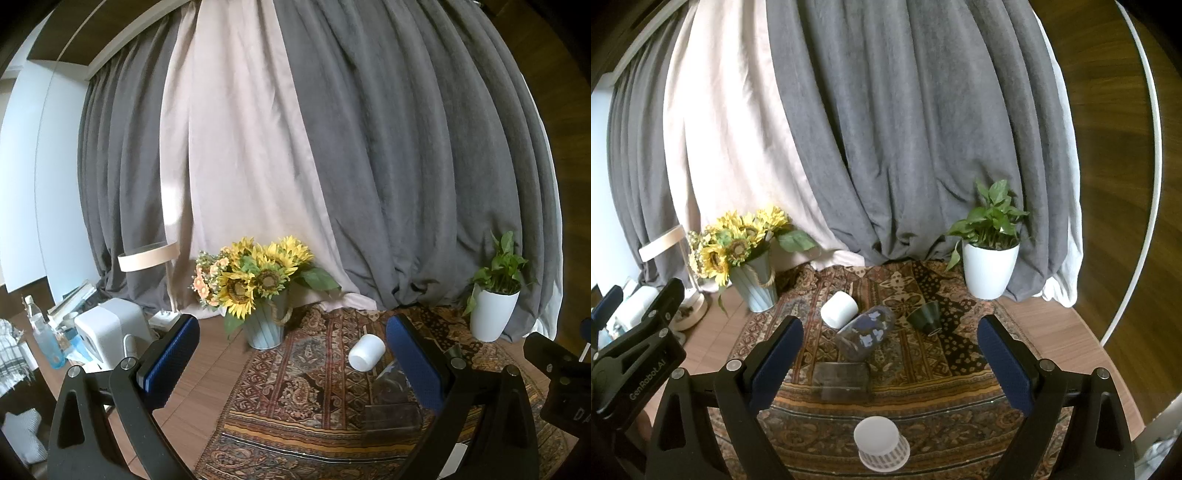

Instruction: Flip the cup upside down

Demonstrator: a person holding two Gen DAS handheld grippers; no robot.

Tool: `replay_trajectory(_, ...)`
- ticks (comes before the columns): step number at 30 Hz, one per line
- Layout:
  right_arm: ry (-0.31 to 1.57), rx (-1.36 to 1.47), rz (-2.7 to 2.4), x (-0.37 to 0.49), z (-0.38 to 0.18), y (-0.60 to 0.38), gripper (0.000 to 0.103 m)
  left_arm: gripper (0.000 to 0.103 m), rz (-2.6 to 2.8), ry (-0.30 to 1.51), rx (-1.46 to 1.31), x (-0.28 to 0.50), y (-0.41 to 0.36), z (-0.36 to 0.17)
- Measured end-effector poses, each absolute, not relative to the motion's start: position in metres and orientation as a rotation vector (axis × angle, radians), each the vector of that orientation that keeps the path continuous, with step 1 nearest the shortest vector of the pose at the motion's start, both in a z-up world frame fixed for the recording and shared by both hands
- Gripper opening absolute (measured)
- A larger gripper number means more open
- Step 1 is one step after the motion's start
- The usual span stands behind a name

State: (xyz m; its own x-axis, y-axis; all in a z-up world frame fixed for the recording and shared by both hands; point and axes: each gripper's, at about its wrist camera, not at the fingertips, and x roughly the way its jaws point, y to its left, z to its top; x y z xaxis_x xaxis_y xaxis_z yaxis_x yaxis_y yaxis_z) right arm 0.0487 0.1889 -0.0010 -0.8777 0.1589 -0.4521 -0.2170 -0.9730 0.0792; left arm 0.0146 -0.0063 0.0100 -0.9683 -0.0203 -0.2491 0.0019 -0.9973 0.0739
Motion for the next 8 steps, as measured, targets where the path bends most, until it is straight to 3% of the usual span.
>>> replay_trajectory(8,0.183,-0.677,2.860,0.0440,-0.0007,0.1889,0.095,0.103,-3.122,-0.112,0.398,0.0109,-0.0065,0.0098)
